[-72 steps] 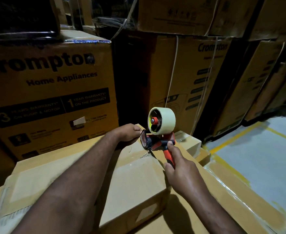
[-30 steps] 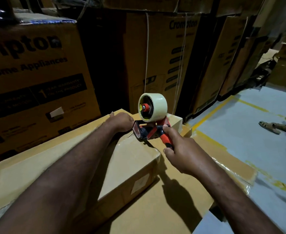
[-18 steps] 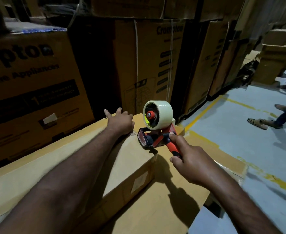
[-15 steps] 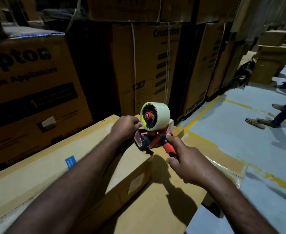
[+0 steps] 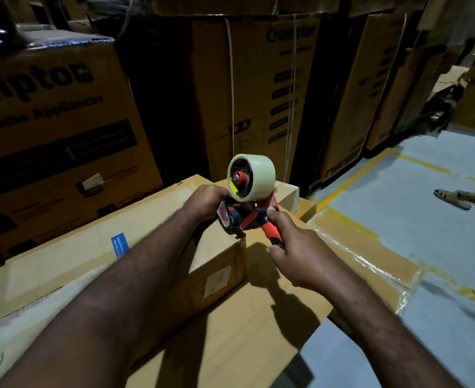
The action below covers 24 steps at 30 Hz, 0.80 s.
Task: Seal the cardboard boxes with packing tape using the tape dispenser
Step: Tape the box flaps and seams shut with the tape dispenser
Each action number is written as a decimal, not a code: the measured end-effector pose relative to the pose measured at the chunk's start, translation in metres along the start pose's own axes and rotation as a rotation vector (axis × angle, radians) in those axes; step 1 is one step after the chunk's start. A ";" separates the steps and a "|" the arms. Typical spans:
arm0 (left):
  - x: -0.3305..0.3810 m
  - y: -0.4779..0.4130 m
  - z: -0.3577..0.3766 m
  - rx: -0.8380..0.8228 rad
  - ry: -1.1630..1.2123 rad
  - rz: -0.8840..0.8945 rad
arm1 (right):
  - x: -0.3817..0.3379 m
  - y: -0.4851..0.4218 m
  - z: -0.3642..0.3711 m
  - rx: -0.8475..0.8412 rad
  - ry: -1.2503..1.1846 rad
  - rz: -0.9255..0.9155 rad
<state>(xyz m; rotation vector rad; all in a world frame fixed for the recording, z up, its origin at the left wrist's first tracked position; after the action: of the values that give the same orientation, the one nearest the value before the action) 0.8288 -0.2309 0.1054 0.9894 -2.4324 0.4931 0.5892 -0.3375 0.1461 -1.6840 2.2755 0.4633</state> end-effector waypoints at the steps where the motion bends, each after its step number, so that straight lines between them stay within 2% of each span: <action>1: 0.003 0.000 0.001 0.007 0.008 -0.026 | 0.004 0.004 0.001 0.007 0.015 -0.007; 9: 0.008 0.007 -0.013 0.046 0.040 -0.183 | 0.027 0.048 0.012 0.000 -0.040 -0.050; 12: 0.023 0.017 -0.010 0.044 0.067 -0.152 | 0.040 0.054 0.021 0.017 -0.095 -0.030; 14: 0.035 0.030 -0.002 0.057 0.181 -0.147 | 0.047 0.054 0.023 0.015 -0.115 -0.031; 17: 0.037 0.048 0.012 -0.038 0.341 -0.194 | 0.054 0.054 0.027 0.025 -0.123 -0.046; 24: 0.023 0.038 0.011 -0.244 0.109 -0.230 | 0.052 0.058 0.053 0.059 -0.179 -0.077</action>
<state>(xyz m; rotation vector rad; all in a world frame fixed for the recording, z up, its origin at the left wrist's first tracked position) 0.7837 -0.2231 0.1027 1.0867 -2.1839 0.1620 0.5199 -0.3448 0.0821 -1.6247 2.0702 0.5035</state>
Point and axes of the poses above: each hand's wrist, its own y-axis away from the middle knuckle, its own z-axis out of the palm, x = y × z, the point moved 4 cm from there along -y, towards the middle knuckle, and after that the axes turned 14 degrees about y, right-handed, at the moved point
